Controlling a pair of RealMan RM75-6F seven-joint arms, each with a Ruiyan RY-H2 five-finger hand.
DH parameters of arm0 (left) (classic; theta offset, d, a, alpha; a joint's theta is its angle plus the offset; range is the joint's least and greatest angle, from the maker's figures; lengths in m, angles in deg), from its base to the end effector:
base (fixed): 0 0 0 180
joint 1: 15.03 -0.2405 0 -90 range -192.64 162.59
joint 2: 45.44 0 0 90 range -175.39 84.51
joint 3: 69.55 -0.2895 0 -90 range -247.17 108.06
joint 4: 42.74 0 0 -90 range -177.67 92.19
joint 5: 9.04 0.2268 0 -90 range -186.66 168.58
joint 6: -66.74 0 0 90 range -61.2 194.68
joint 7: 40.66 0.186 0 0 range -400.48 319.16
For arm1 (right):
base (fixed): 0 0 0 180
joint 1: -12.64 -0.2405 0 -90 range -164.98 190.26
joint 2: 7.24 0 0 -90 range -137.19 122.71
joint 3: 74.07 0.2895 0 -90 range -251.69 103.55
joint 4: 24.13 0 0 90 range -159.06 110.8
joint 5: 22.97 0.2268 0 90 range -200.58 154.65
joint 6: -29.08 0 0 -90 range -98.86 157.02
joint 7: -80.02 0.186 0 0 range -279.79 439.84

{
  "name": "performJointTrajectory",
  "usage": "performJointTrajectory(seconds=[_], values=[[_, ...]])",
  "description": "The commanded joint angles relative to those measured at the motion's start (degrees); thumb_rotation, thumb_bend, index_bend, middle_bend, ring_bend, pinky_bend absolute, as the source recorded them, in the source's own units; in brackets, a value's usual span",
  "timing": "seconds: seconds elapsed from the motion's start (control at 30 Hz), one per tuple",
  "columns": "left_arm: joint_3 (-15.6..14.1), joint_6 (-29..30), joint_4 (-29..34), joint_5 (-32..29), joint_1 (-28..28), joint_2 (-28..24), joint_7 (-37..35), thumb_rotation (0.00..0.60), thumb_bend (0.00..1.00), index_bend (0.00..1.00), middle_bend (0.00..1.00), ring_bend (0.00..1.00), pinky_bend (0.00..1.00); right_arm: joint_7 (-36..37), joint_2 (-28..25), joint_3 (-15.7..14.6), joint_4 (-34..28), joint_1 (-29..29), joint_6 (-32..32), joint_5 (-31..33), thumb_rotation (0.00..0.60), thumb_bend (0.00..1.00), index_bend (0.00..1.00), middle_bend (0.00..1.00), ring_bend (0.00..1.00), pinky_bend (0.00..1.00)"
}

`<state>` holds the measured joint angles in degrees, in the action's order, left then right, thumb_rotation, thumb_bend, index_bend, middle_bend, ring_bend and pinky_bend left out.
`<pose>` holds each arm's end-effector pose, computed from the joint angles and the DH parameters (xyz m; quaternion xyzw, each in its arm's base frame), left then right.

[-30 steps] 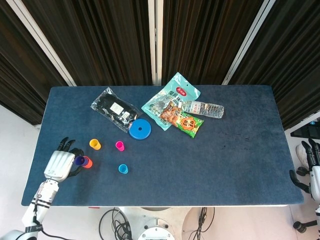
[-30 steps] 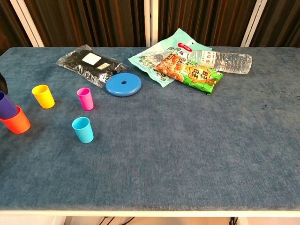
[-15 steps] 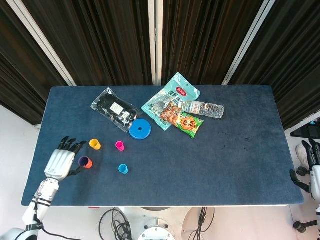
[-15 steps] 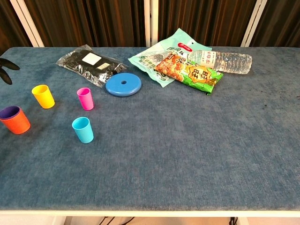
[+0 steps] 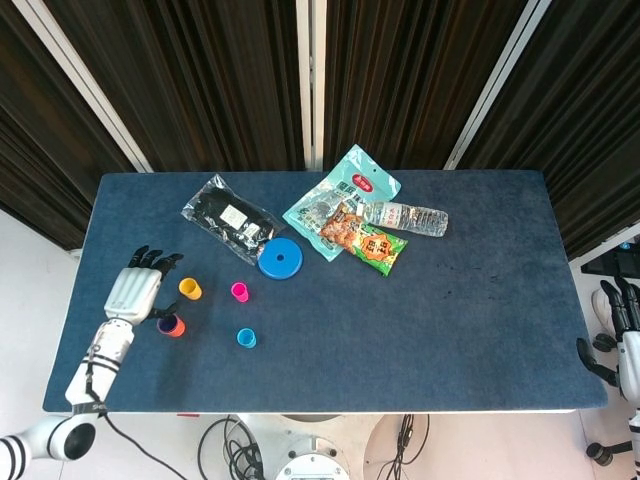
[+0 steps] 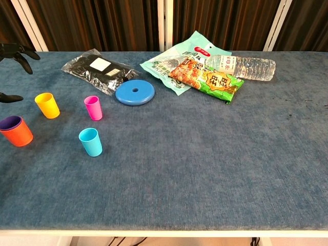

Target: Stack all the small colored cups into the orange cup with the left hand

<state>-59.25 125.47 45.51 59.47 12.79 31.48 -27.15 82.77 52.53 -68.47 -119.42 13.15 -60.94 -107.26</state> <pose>-0.2713 0.3727 0.0392 -0.6811 -0.4168 -0.3419 0.4955 -0.3547 -0.2032 0.2050 0.5377 -0.3844 0.4051 0.6316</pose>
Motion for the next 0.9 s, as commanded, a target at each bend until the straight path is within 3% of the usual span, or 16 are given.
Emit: performJointTrajectory(seconds=[0.03,0.43,0.9], values=[[1.8,-4.8,-3.5,-6.6,4.7,2.9,5.8,0.600,0.21,0.18,0.27,0.09,0.05,1.2,-0.7,-0.1,-0.1,0.3,0.1,0.3,0.600,0.28,0.00,0.00,0.00,0.00],[0.7,-7.0,-8.1,-14.0,7.3,6.5,9.4,0.600,0.21,0.30,0.34,0.10,0.00,5.4,-1.2,-0.5,0.6,1.0,-0.4,-0.4,0.600,0.28,0.00,0.00,0.00,0.00],[-0.4,-4.0,-11.4,-12.0,7.5,9.1,7.5,0.600,0.23,0.48,0.52,0.16,0.00,6.7,-0.9,-0.4,1.5,0.9,0.4,0.4,0.600,0.28,0.00,0.00,0.00,0.00]])
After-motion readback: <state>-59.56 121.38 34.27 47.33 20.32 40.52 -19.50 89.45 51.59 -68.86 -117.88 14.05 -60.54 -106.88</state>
